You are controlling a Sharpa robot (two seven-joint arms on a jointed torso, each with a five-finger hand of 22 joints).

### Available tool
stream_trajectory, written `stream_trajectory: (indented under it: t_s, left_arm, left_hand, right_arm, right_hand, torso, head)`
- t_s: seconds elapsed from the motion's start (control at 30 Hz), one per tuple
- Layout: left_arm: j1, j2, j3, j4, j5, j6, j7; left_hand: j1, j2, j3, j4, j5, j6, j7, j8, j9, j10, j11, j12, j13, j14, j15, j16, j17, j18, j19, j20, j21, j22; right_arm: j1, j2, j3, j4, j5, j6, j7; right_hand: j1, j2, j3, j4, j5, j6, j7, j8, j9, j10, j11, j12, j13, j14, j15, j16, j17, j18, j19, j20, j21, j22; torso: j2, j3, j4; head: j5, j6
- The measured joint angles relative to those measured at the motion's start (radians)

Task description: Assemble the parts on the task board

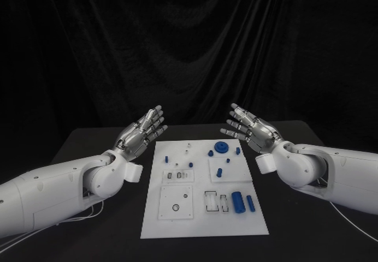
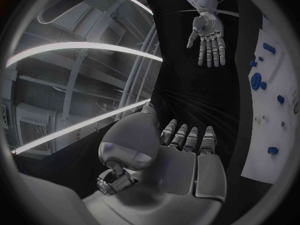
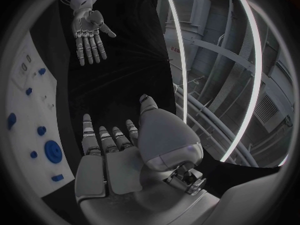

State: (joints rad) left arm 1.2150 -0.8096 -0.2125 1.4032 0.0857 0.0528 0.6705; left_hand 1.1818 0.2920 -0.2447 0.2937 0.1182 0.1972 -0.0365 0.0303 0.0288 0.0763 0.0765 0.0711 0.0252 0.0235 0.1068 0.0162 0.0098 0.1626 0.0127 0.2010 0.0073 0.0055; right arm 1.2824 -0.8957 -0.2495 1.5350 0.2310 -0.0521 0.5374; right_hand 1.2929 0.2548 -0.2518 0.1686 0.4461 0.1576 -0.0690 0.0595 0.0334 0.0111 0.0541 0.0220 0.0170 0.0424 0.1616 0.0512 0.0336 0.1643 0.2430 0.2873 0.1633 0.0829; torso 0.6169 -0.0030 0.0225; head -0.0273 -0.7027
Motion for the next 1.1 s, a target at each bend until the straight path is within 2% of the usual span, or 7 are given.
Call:
stream_trajectory:
  t_s: [0.03, 0.07, 0.1, 0.3, 0.5, 0.8, 1.1]
  left_arm:
    - [0.000, 0.000, 0.000, 0.002, -0.011, 0.001, 0.001]
    - [0.000, -0.003, 0.000, 0.003, -0.020, 0.001, 0.001]
    - [0.000, -0.009, 0.000, 0.005, -0.033, 0.001, 0.001]
    - [0.000, -0.046, 0.000, 0.007, -0.076, -0.015, 0.003]
    - [0.000, -0.079, 0.000, 0.036, -0.122, -0.034, 0.004]
    - [0.000, -0.091, 0.000, 0.062, -0.173, -0.042, 0.005]
    - [0.000, -0.109, 0.000, 0.100, -0.193, -0.042, 0.005]
  left_hand:
    - [0.008, 0.000, 0.000, 0.000, 0.010, 0.015, 0.005, 0.005, 0.002, 0.015, 0.015, 0.022, 0.005, 0.014, 0.012, 0.011, 0.009, 0.000, 0.005, 0.009, 0.006, 0.004]
    - [0.012, -0.003, 0.002, -0.002, 0.021, 0.026, 0.009, 0.006, 0.003, 0.029, 0.025, 0.042, 0.008, 0.029, 0.020, 0.023, 0.014, 0.000, 0.012, 0.016, 0.011, 0.008]
    - [0.026, -0.002, 0.003, -0.003, 0.032, 0.036, 0.016, 0.006, 0.004, 0.042, 0.034, 0.066, 0.011, 0.047, 0.027, 0.036, 0.020, 0.000, 0.021, 0.025, 0.017, 0.011]
    - [0.038, -0.003, -0.007, 0.000, 0.014, 0.074, 0.016, 0.012, 0.008, 0.065, 0.036, 0.134, 0.015, 0.091, 0.046, 0.078, 0.028, 0.000, 0.068, 0.065, 0.049, 0.026]
    - [0.031, -0.002, -0.023, 0.000, -0.020, 0.076, 0.006, 0.012, 0.008, 0.067, 0.024, 0.160, 0.016, 0.118, 0.045, 0.100, 0.029, 0.000, 0.106, 0.082, 0.072, 0.035]
    - [0.031, -0.002, -0.023, 0.000, -0.010, 0.076, 0.006, 0.012, 0.008, 0.067, 0.024, 0.160, 0.015, 0.118, 0.045, 0.100, 0.027, 0.000, 0.106, 0.082, 0.072, 0.035]
    - [0.031, -0.002, -0.022, 0.000, 0.000, 0.076, 0.006, 0.012, 0.007, 0.053, 0.029, 0.152, 0.013, 0.088, 0.048, 0.082, 0.020, 0.000, 0.105, 0.082, 0.072, 0.030]
  right_arm:
    - [0.001, 0.001, 0.000, 0.003, -0.007, 0.007, 0.001]
    - [0.002, 0.002, 0.001, 0.005, -0.014, 0.012, 0.002]
    - [0.006, 0.001, 0.001, 0.006, -0.027, 0.016, 0.004]
    - [0.038, -0.034, 0.000, 0.012, -0.151, 0.003, 0.011]
    - [0.111, -0.064, 0.002, 0.032, -0.406, -0.086, -0.053]
    - [0.208, -0.077, 0.002, 0.050, -1.005, -0.159, -0.353]
    - [0.228, -0.067, 0.001, 0.072, -1.550, -0.180, -0.574]
  right_hand:
    - [0.024, 0.000, 0.008, -0.020, 0.027, 0.048, 0.030, 0.022, 0.010, 0.024, 0.028, 0.035, 0.020, 0.047, 0.010, 0.037, 0.021, 0.000, 0.070, 0.001, 0.037, 0.015]
    - [0.068, -0.004, 0.026, -0.057, 0.078, 0.144, 0.092, 0.067, 0.030, 0.081, 0.053, 0.109, 0.054, 0.155, 0.014, 0.120, 0.061, 0.000, 0.174, -0.002, 0.089, 0.036]
    - [0.088, -0.006, 0.034, -0.073, 0.100, 0.182, 0.113, 0.085, 0.037, 0.105, 0.061, 0.147, 0.068, 0.202, 0.015, 0.157, 0.077, 0.000, 0.213, -0.003, 0.105, 0.040]
    - [0.217, -0.027, 0.114, -0.176, 0.114, 0.318, 0.162, 0.161, 0.055, 0.224, 0.116, 0.430, 0.135, 0.487, 0.013, 0.338, 0.130, 0.008, 0.475, -0.026, 0.234, 0.084]
    - [0.225, -0.073, 0.124, -0.220, 0.013, 0.435, 0.204, 0.204, 0.060, 0.309, 0.144, 0.538, 0.122, 0.847, -0.046, 0.533, 0.167, 0.008, 0.696, -0.079, 0.438, 0.186]
    - [0.202, -0.127, 0.153, -0.210, -0.201, 0.544, 0.181, 0.197, 0.056, 0.500, 0.088, 0.564, 0.066, 1.135, -0.138, 0.835, 0.274, 0.008, 0.924, -0.161, 0.717, 0.361]
    - [0.179, -0.188, 0.235, -0.189, -0.163, 0.615, 0.141, 0.153, 0.083, 0.661, 0.064, 0.498, 0.049, 1.257, -0.159, 1.023, 0.451, -0.033, 1.086, -0.180, 1.069, 0.850]
  torso:
    - [0.000, 0.0006, 0.0015]
    - [0.000, 0.0014, 0.0027]
    - [0.001, 0.0023, 0.0030]
    - [0.011, 0.0010, 0.0061]
    - [0.028, -0.0021, 0.0129]
    - [0.060, -0.0042, 0.0166]
    - [0.100, -0.0143, 0.0341]
  head:
    - [-0.002, -0.003]
    - [-0.003, -0.007]
    - [-0.003, -0.012]
    - [-0.002, -0.034]
    - [-0.005, -0.056]
    - [-0.006, -0.073]
    - [-0.035, -0.083]
